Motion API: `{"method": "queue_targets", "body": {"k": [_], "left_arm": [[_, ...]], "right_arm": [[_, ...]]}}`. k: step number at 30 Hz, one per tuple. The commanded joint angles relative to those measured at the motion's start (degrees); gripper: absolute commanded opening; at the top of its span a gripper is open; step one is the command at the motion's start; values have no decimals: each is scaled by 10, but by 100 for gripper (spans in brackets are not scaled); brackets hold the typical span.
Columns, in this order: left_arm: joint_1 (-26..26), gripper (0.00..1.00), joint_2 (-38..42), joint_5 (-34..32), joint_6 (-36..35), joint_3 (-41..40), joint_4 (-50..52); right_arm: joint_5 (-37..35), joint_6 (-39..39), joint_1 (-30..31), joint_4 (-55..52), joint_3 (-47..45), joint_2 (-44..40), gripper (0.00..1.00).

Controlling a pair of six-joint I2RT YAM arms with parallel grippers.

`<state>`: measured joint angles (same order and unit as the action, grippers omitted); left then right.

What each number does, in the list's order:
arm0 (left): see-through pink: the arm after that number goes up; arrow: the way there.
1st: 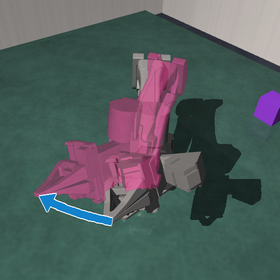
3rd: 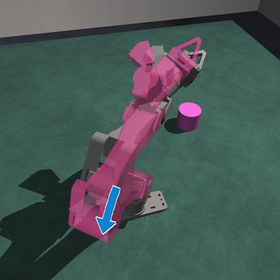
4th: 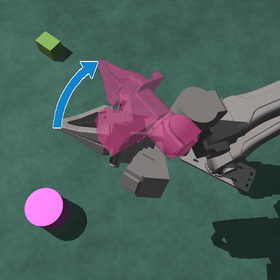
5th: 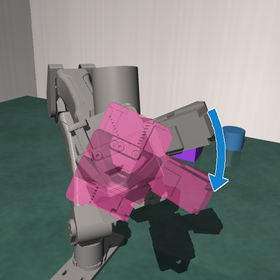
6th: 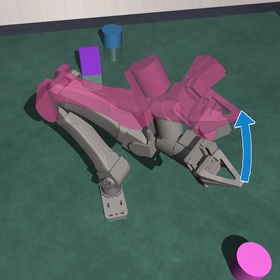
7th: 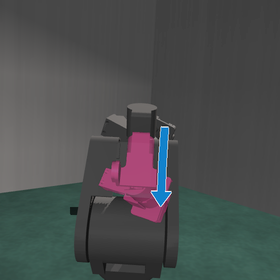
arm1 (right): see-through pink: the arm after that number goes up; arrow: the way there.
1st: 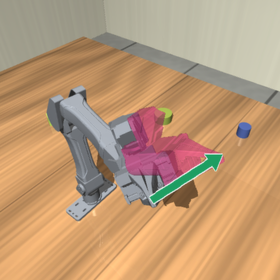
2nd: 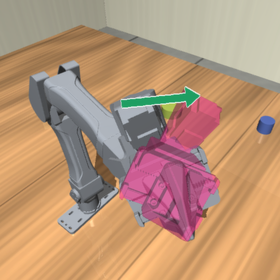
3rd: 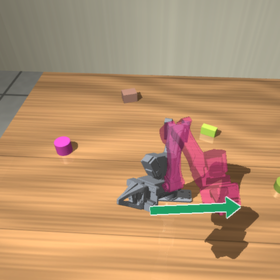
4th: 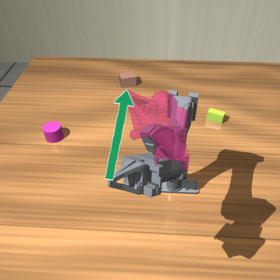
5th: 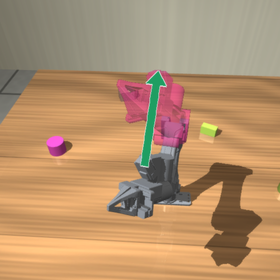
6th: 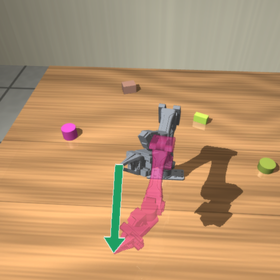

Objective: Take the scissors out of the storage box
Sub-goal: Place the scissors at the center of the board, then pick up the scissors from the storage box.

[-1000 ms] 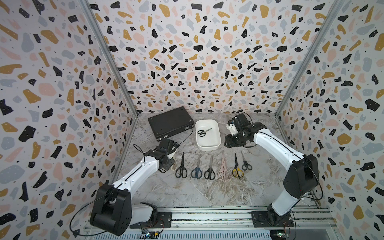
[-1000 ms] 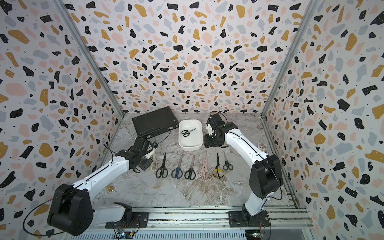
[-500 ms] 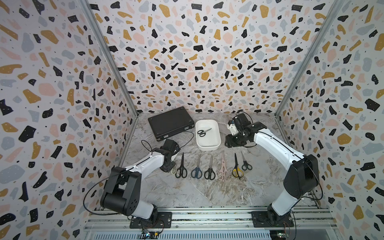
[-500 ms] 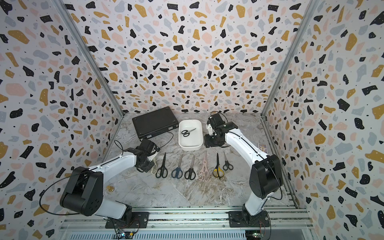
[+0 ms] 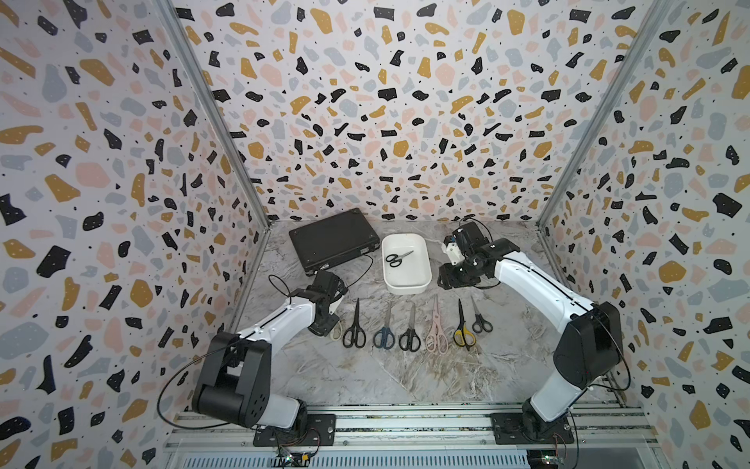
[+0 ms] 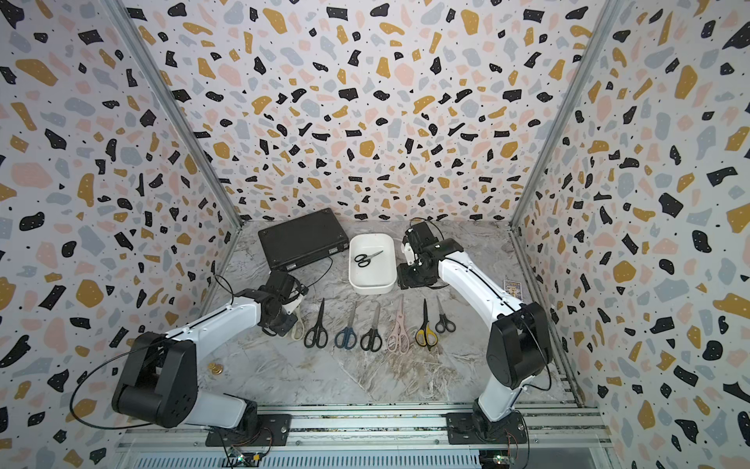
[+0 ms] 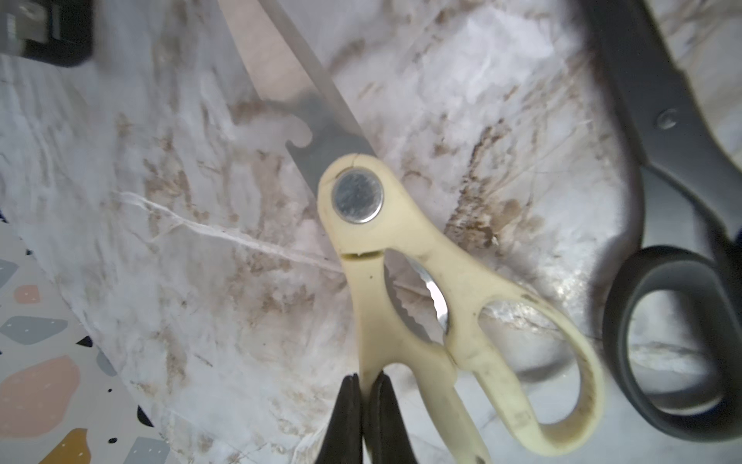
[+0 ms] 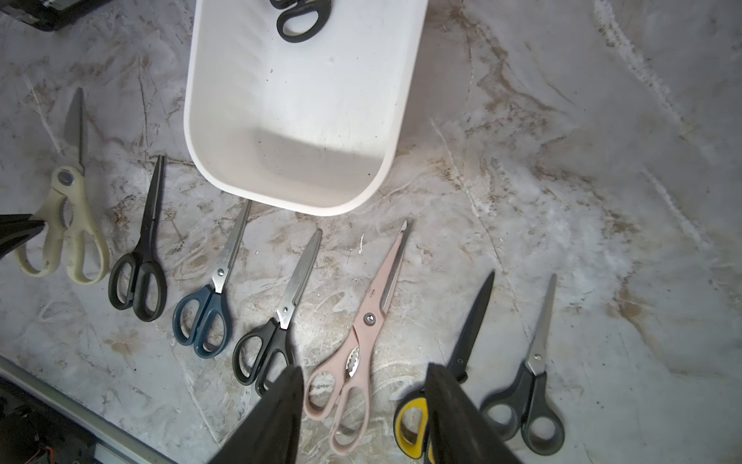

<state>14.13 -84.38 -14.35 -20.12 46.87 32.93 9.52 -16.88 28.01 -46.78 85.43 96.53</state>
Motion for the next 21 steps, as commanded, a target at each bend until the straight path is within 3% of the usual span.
{"method": "queue_targets", "body": {"k": [1, 3, 5, 6, 7, 12, 15, 18, 21], "left_arm": [[-1, 0, -24, -14, 9, 23, 7], [-1, 2, -34, -29, 12, 27, 8], [-1, 24, -37, -47, 16, 32, 10], [-1, 88, -35, -50, 16, 35, 11], [-1, 99, -31, -53, 15, 41, 18], [15, 100, 21, -80, 24, 112, 74], [54, 100, 61, -6, 50, 173, 78], [102, 100, 66, 102, 101, 205, -12], [134, 100, 29, 133, 128, 237, -88]], "right_arm": [[0, -3, 3, -13, 4, -21, 55], [1, -2, 3, -14, 4, -21, 55], [0, -2, 3, -15, 4, -21, 55], [0, -2, 3, -15, 4, -21, 55], [0, -2, 3, -14, 4, -21, 55], [-11, 2, 3, -19, 13, -21, 55], [-30, 10, 1, -26, 28, -16, 55], [-43, 10, -7, -27, 42, -10, 55], [-52, 11, -24, -33, 55, -17, 55]]}}
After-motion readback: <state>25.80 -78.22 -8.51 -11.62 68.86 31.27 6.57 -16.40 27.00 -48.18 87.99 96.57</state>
